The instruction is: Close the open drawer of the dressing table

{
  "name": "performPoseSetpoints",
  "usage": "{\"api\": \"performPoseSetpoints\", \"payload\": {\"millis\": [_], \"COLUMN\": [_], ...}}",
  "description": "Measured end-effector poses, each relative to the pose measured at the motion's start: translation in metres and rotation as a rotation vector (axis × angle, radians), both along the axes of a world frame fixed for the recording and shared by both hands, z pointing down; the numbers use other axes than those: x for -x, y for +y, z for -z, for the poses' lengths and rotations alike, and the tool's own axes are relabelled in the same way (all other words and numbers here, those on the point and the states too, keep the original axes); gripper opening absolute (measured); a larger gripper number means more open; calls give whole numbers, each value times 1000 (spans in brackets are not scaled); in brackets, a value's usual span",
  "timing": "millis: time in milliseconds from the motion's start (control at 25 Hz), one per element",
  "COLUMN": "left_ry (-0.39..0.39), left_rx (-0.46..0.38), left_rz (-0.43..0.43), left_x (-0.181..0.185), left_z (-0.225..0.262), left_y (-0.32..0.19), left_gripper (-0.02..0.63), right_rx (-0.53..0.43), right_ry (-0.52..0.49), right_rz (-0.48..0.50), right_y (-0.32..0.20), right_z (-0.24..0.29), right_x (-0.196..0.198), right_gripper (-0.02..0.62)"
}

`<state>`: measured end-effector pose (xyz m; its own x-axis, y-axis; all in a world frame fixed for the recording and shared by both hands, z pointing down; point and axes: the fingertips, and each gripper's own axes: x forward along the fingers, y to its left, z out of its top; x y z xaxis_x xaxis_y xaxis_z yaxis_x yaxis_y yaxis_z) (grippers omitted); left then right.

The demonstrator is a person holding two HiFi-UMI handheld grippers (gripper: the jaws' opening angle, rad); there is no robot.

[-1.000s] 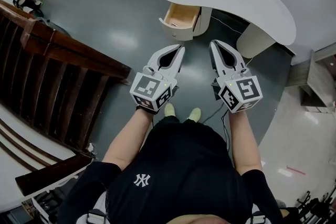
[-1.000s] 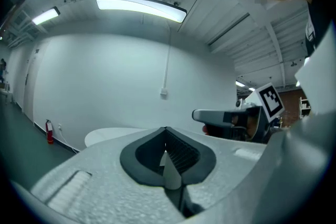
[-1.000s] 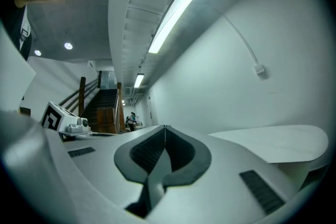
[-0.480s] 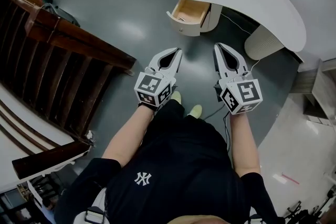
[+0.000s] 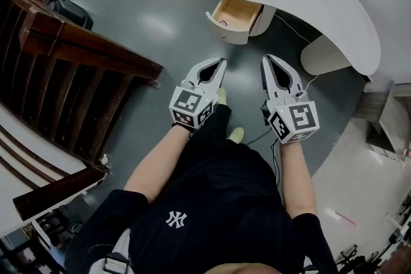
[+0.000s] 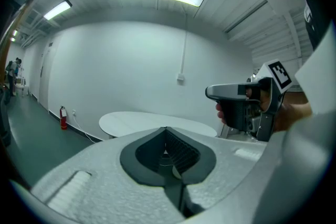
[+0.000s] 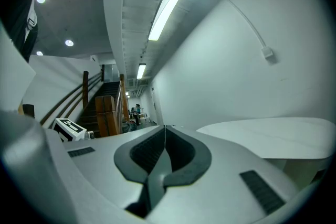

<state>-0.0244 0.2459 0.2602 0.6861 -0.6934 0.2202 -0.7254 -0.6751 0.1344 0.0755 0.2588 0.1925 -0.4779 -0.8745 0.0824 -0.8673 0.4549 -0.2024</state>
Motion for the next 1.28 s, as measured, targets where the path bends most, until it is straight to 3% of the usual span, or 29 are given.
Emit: {"api": "performPoseSetpoints", "payload": {"millis": [240,560,840,1280], "left_ry": [-8,-65,-96,-124], "left_rx": [28,117,207,266], "left_rz": [-4,-12,-3,5], "left_x": [11,43,56,45], "left_z": [-43,-135,-229,-343], "left_y": [-69,-150,-195,-241], "left_gripper": [11,11,11,11], "right_rx": [35,102,151,199], "right_ry": [35,80,117,118], "right_rz": [14,38,34,8], "right_y": [-72,-164,-212,-262], "right_z": [-24,-74,-122,-224], "right_x": [18,57,68,61], "right_gripper": [17,18,18,17]}}
